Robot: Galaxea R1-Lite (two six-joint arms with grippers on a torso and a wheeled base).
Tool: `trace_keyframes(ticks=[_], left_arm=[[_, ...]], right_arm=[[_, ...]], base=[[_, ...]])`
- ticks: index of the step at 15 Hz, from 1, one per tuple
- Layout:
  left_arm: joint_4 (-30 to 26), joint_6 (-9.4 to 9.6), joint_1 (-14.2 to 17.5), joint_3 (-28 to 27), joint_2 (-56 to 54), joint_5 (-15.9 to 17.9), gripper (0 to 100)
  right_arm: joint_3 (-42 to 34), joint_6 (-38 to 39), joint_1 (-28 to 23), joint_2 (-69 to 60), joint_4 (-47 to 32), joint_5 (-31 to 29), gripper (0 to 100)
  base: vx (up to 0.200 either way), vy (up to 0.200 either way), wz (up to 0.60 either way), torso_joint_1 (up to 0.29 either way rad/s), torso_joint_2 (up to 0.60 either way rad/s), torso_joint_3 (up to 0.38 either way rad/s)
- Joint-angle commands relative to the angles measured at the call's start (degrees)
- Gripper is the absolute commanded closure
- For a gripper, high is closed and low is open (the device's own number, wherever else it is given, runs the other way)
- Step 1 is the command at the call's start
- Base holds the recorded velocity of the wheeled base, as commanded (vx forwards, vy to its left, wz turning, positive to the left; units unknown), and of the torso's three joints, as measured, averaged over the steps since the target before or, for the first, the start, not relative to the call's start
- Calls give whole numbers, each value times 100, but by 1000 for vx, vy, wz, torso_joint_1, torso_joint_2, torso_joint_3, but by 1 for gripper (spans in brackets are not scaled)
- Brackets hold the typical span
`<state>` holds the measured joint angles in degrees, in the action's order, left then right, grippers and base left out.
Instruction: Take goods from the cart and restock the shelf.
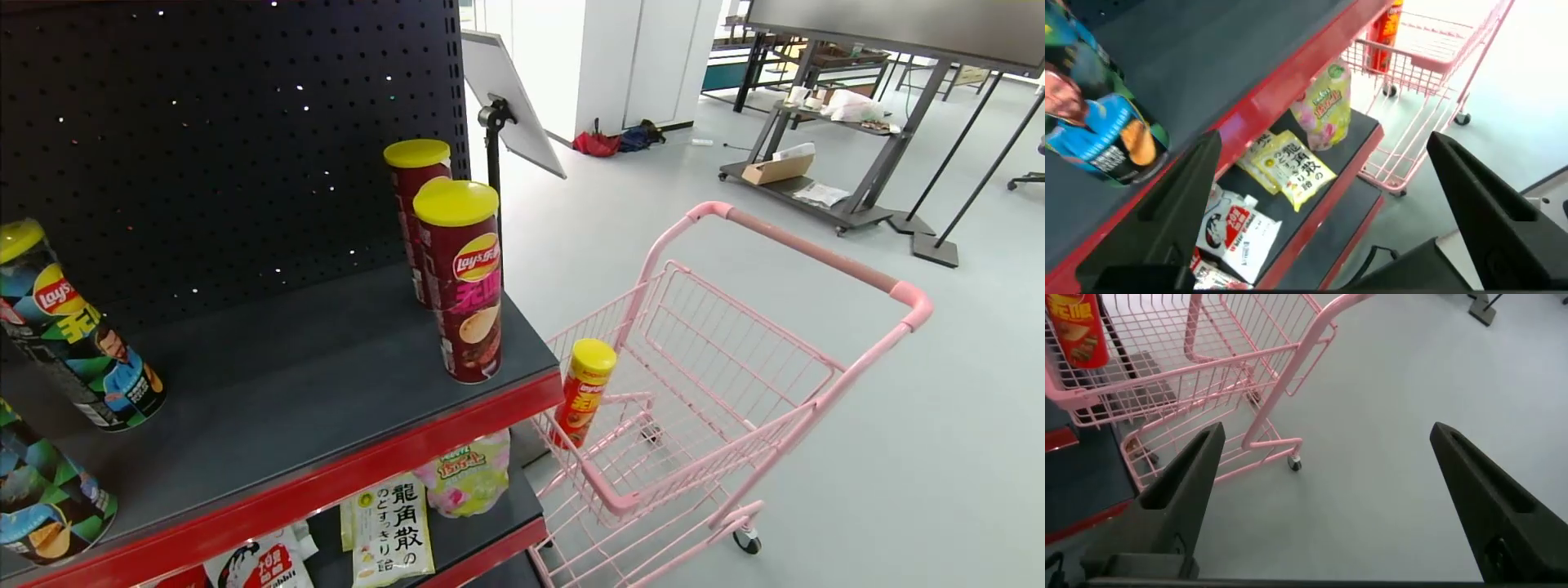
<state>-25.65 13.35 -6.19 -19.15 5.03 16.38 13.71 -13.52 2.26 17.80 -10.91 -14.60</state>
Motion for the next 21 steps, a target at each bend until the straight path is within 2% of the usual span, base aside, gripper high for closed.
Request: trace_keyframes(ticks=[1, 13, 15, 16, 18, 20, 21], left_arm=[[-2, 1, 4, 78, 15, 5, 0], [-2, -8, 4, 96, 15, -12, 0], [7, 10, 4, 166, 15, -21, 0], [16, 19, 4, 175, 15, -30, 0], [51, 54, 4, 228, 15, -39, 0], [78, 63, 4, 254, 15, -92, 0], [69, 54, 4, 280, 15, -109, 0]], right_arm=[[-150, -2, 3, -251, -16, 1, 0], [-369, -2, -6, -418, -25, -16, 0], [-176, 60, 3, 40, 63, 1, 0], [35, 209, 12, 593, 353, 45, 0], [465, 789, 38, 2509, 1944, 520, 0], [756, 851, 21, 4285, 3359, 582, 0], [773, 772, 3, 4838, 3710, 599, 0]], base=[[0, 0, 0, -139, 359, 222], [0, 0, 0, -159, 429, 272], [0, 0, 0, -49, 144, 105], [0, 0, 0, -12, 56, 41], [0, 0, 0, 0, 0, 0], [0, 0, 0, 0, 0, 0], [0, 0, 0, 0, 0, 0]])
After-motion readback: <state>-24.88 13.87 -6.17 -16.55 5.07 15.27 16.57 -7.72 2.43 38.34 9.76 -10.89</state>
